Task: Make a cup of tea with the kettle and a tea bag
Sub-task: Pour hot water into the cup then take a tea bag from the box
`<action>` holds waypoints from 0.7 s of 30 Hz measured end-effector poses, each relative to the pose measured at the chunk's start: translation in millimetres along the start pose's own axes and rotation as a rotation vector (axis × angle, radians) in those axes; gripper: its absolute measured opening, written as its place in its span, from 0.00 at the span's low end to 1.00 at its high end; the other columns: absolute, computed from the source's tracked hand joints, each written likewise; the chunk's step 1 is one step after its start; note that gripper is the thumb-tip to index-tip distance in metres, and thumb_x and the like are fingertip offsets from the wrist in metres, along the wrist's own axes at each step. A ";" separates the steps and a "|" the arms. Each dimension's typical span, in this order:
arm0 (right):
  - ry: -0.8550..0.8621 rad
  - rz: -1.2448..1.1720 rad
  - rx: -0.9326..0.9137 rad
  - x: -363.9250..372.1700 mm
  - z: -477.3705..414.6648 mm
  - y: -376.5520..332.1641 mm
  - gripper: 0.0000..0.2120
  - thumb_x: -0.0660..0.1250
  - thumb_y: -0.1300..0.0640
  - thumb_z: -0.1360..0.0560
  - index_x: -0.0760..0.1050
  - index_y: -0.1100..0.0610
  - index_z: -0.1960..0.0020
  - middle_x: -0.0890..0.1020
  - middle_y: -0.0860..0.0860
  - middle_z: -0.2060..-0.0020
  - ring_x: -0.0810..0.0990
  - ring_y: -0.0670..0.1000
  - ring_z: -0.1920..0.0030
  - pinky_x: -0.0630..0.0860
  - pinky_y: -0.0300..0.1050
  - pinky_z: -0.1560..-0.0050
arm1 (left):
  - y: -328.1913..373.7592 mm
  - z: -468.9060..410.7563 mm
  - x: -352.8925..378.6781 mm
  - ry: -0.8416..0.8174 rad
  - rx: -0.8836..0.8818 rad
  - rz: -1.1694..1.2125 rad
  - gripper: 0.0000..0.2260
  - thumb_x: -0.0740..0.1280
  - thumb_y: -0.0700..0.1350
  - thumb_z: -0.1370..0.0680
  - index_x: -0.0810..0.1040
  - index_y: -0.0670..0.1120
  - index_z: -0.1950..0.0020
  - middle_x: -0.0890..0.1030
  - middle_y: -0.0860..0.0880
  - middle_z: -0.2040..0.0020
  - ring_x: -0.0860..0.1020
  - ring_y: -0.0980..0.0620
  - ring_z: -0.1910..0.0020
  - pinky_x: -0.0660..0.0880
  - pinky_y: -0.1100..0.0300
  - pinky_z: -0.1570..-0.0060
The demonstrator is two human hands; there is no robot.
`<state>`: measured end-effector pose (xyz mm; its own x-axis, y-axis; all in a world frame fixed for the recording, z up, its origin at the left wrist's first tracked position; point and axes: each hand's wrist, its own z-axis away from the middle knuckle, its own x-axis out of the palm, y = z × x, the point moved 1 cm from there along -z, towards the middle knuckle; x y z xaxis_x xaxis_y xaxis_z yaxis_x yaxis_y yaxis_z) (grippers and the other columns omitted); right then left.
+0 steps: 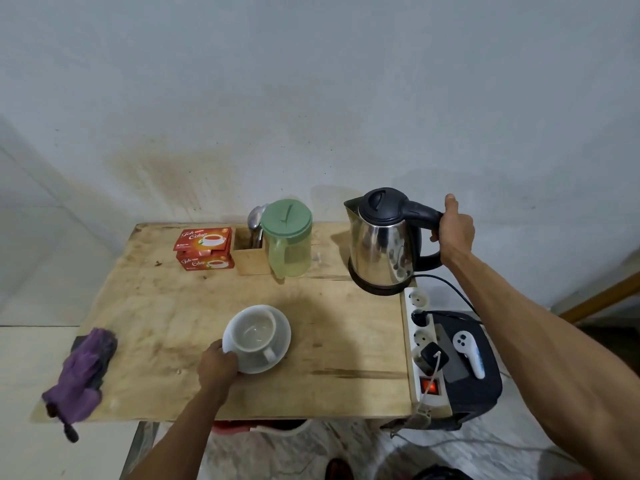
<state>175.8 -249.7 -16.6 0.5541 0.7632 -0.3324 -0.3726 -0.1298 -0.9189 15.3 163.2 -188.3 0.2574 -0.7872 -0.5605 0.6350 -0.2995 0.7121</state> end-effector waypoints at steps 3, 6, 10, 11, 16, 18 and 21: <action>0.005 0.019 -0.042 -1.6 10.1 -8.9 0.28 0.53 0.37 0.22 0.72 0.59 0.66 0.78 0.56 0.67 0.77 0.54 0.68 0.71 0.47 0.61 | 1.4 3.7 -2.4 -0.021 0.023 0.021 0.26 0.58 0.47 0.39 0.80 0.42 0.44 0.82 0.40 0.57 0.80 0.36 0.58 0.80 0.43 0.58; -0.004 0.048 -0.091 -2.6 25.3 -21.4 0.29 0.53 0.38 0.22 0.72 0.61 0.64 0.77 0.56 0.67 0.76 0.54 0.69 0.71 0.47 0.63 | 11.5 13.3 -8.2 -0.070 0.045 0.051 0.26 0.58 0.47 0.38 0.79 0.42 0.43 0.82 0.40 0.54 0.80 0.38 0.56 0.77 0.50 0.60; -0.013 0.123 -0.193 5.5 59.5 -37.9 0.24 0.52 0.43 0.25 0.73 0.62 0.64 0.76 0.57 0.71 0.75 0.57 0.66 0.71 0.51 0.58 | 10.3 13.2 -17.0 -0.158 0.051 0.077 0.25 0.59 0.47 0.39 0.79 0.43 0.44 0.82 0.41 0.52 0.80 0.40 0.54 0.77 0.49 0.57; -0.019 0.149 -0.209 8.4 69.2 -40.3 0.23 0.52 0.44 0.27 0.71 0.62 0.66 0.75 0.57 0.72 0.74 0.58 0.66 0.71 0.52 0.58 | 9.2 12.3 -19.6 -0.172 0.058 0.059 0.24 0.58 0.47 0.39 0.79 0.43 0.45 0.82 0.41 0.52 0.80 0.40 0.54 0.78 0.49 0.58; -0.043 0.305 -0.279 29.3 116.1 -45.2 0.23 0.51 0.46 0.29 0.71 0.63 0.68 0.78 0.59 0.67 0.75 0.60 0.63 0.73 0.58 0.55 | 7.9 9.2 -28.6 -0.254 0.106 0.031 0.21 0.57 0.47 0.38 0.77 0.45 0.47 0.82 0.39 0.53 0.80 0.39 0.55 0.72 0.54 0.63; -0.057 0.390 -0.343 38.9 132.8 -44.5 0.20 0.52 0.49 0.26 0.68 0.62 0.69 0.75 0.56 0.70 0.71 0.58 0.66 0.69 0.54 0.60 | 8.5 9.9 -31.6 -0.291 0.129 0.045 0.20 0.58 0.47 0.36 0.76 0.44 0.47 0.81 0.39 0.55 0.78 0.41 0.58 0.70 0.55 0.63; -0.069 0.542 -0.457 54.9 156.4 -44.6 0.21 0.54 0.52 0.23 0.63 0.59 0.72 0.69 0.54 0.73 0.65 0.54 0.71 0.62 0.48 0.67 | 8.4 8.8 -36.9 -0.326 0.140 0.027 0.14 0.60 0.45 0.33 0.74 0.46 0.49 0.81 0.40 0.54 0.77 0.43 0.58 0.70 0.55 0.62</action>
<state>106.4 -103.0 39.4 0.3252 0.5524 -0.7675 -0.2249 -0.7432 -0.6302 4.8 185.0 -157.9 0.0119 -0.9198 -0.3922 0.5192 -0.3296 0.7886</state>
